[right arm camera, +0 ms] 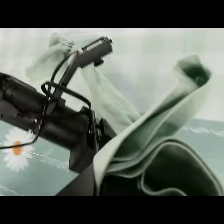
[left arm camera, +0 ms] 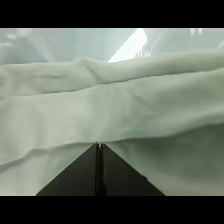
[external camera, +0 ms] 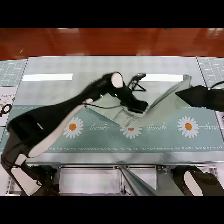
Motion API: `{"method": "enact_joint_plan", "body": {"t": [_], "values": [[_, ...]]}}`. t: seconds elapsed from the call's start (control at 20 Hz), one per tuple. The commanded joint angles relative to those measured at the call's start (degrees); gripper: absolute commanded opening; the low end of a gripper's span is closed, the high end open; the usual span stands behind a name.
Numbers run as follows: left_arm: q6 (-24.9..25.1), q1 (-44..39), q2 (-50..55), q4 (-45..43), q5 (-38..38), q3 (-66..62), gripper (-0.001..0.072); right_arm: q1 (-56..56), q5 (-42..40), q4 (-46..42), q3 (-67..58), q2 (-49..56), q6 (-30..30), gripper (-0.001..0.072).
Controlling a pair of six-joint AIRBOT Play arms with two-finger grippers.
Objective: Fold the shirts.
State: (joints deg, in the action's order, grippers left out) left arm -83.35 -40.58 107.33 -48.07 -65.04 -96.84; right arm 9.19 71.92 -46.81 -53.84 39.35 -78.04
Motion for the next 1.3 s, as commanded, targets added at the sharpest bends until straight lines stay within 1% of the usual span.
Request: {"method": "enact_joint_plan", "body": {"t": [0.0, 0.15, 0.3, 0.4, 0.55, 0.65, 0.8, 0.9, 1.1, 1.15, 1.2, 1.25], "values": [[0.7, 10.6, -6.4, -0.2, -4.1, 2.0, 0.0015, -5.1, -5.8, 9.5, -1.3, 7.2, 3.7, 0.0027], [2.6, 22.2, -18.4, -2.0, -4.0, 9.8, 0.0016, -19.2, -13.8, 10.7, -8.5, 19.7, 4.4, 0.0027], [5.9, 32.5, -31.5, -3.2, -3.6, 20.2, 0.0016, -29.9, -17.8, 10.8, -20.5, 35.6, 4.6, 0.0027], [7.4, 38.7, -40.0, -3.1, -2.6, 27.4, 0.0016, -33.7, -18.4, 11.1, -27.8, 45.6, 4.4, 0.0027], [9.4, 45.7, -51.2, -3.1, -1.6, 37.7, 0.0016, -36.3, -18.4, 12.4, -35.6, 56.7, 4.2, 0.0027], [9.5, 48.1, -56.6, -3.1, -1.5, 43.2, 0.0016, -36.7, -18.6, 13.1, -39.5, 62.0, 4.2, 0.0027], [9.7, 48.4, -61.2, -3.1, -1.4, 49.7, 0.0016, -36.7, -18.7, 13.6, -43.5, 67.0, 3.5, 0.0027], [9.7, 48.4, -61.6, -3.1, -1.2, 52.0, 0.0016, -36.7, -19.6, 13.7, -44.5, 68.6, 3.0, 0.0027], [9.6, 48.4, -61.4, -2.8, 2.9, 55.3, 0.0016, -36.9, -22.9, 14.8, -45.2, 70.1, 2.0, 0.003], [9.6, 48.4, -61.3, -2.9, 4.1, 55.8, 0.0016, -37.2, -23.8, 16.0, -45.2, 70.3, 2.1, 0.017], [9.6, 48.4, -61.2, -2.9, 5.3, 56.1, 0.0016, -37.6, -23.9, 17.3, -45.2, 70.4, 2.5, 0.0421], [9.6, 48.4, -61.0, -2.9, 6.7, 56.2, 0.0016, -37.6, -22.8, 18.1, -45.2, 70.3, 2.7, 0.041]]}}
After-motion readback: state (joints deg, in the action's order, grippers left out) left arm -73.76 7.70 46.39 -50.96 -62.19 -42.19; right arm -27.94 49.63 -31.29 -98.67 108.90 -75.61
